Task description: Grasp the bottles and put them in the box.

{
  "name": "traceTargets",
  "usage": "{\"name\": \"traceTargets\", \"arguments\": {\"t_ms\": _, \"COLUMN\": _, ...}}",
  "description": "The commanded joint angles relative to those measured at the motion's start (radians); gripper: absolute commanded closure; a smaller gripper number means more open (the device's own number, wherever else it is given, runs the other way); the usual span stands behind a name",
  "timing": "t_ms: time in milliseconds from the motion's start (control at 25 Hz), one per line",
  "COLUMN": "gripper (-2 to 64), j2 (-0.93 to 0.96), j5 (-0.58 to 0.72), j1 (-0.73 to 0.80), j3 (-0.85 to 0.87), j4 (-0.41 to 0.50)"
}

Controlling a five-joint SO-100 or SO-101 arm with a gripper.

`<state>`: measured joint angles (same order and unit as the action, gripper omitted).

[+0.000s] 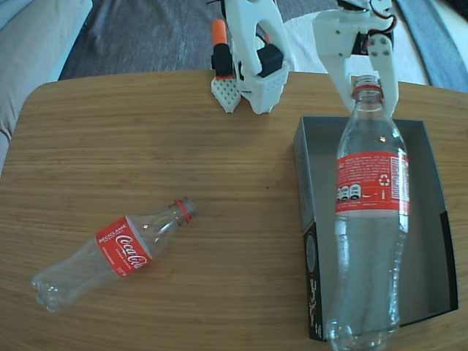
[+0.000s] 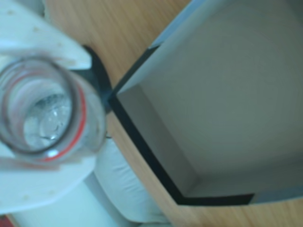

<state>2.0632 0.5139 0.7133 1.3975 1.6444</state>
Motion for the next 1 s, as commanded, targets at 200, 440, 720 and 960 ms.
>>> {"name": "traceTargets", "arguments": {"t_ms": 200, "gripper": 61.8, "j2": 0.035, "j5": -0.103, "j1": 0.003, "j3": -0.046, "j4": 0.064}}
{"name": "traceTargets", "arguments": {"t_ms": 440, "gripper": 61.8, "j2": 0.035, "j5": -0.092, "j1": 0.054, "j3": -0.018, "j4": 0.061}}
{"name": "traceTargets", "arguments": {"t_ms": 720, "gripper": 61.8, "j2": 0.035, "j5": -0.092, "j1": 0.057, "j3": 0.083, "j4": 0.057}}
{"name": "traceTargets", "arguments": {"t_ms": 960, "gripper": 61.8, "j2": 0.069, "j5": -0.092, "j1": 0.057, "j3": 0.109, "j4": 0.043}}
